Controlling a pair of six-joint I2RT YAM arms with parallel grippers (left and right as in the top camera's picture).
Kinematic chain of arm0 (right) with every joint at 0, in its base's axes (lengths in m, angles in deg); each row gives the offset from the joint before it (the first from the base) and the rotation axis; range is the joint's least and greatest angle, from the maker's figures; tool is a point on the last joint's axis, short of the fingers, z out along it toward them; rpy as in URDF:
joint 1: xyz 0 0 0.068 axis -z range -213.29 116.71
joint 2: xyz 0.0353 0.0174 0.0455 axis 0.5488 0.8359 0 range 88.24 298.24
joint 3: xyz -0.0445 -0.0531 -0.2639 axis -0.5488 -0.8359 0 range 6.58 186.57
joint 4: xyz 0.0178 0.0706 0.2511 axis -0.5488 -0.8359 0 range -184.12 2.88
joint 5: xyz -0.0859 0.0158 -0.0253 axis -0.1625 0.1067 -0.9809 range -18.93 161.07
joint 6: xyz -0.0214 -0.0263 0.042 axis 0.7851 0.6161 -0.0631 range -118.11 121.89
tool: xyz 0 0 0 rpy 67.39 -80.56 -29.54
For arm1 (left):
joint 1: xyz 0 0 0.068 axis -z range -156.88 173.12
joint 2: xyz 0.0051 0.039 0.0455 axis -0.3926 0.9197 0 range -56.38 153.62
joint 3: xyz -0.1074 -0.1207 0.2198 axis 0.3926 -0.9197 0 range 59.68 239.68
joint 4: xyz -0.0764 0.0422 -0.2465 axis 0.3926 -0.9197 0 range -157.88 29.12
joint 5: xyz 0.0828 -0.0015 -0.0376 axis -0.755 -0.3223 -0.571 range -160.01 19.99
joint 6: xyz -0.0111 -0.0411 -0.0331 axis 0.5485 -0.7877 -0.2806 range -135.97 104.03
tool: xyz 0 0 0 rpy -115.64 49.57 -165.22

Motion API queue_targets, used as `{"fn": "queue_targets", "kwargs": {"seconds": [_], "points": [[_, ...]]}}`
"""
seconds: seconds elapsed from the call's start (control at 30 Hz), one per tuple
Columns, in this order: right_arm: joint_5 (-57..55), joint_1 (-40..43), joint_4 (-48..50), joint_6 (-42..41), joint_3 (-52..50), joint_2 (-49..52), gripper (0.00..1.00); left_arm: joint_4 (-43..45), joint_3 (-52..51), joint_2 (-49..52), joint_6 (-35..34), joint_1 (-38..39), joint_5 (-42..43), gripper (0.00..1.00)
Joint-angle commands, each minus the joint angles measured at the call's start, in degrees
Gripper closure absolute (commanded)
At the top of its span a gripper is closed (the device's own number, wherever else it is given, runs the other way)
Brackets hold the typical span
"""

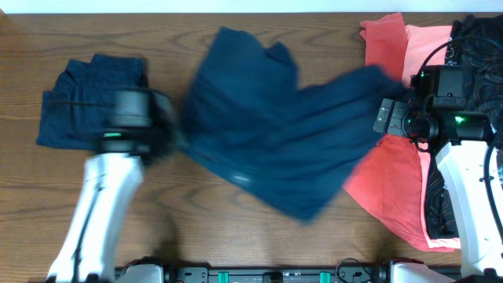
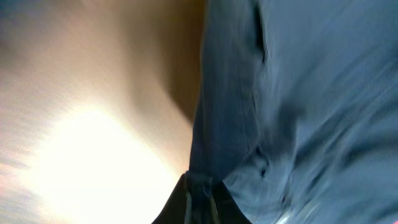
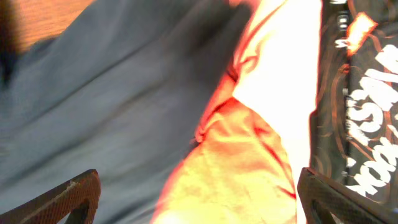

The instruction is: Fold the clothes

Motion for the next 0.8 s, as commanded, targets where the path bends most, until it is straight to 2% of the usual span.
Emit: {"fn": "queue_targets", "kwargs": {"seconds": [0.0, 0.03, 0.07, 0.17, 0.33, 0.47, 0.6, 0.77], "points": [[4.96, 0.04, -0.39, 0.66, 0.68, -0.13, 0.01, 1.49, 4.72, -3.15, 4.87, -10.19, -0.66, 0.34], [5.97, 0.04, -0.46, 0.68, 0.68, -0.13, 0.01, 1.55, 5.07, -3.15, 4.87, -11.87, 2.23, 0.1], [6.86, 0.0, -0.46, 0.68, 0.66, 0.0, 0.01, 1.11, 5.09, -3.13, 4.87, -13.25, 5.95, 0.02], [8.68, -0.42, -0.66, 0.74, 0.66, 0.37, 0.01, -5.55, 4.98, -2.89, 4.85, -13.92, 12.79, 0.02], [15.28, -1.51, -1.95, 1.33, 0.24, 0.7, 0.01, -23.08, 4.2, -1.92, 4.5, -10.01, 13.79, 0.02], [17.99, -4.42, -1.84, 1.7, -0.42, 2.12, 0.01, -30.38, 0.35, -1.88, -2.95, -5.44, 13.84, 0.02], [17.51, -6.93, -1.88, 0.48, -0.48, 5.27, 0.01, -29.55, -5.6, -2.27, -10.93, 0.22, 16.15, 0.02], [17.51, -8.87, 0.07, -2.21, -0.48, 10.86, 0.01, -22.36, -15.41, -2.58, -27.36, 8.66, 17.9, 0.02]]}}
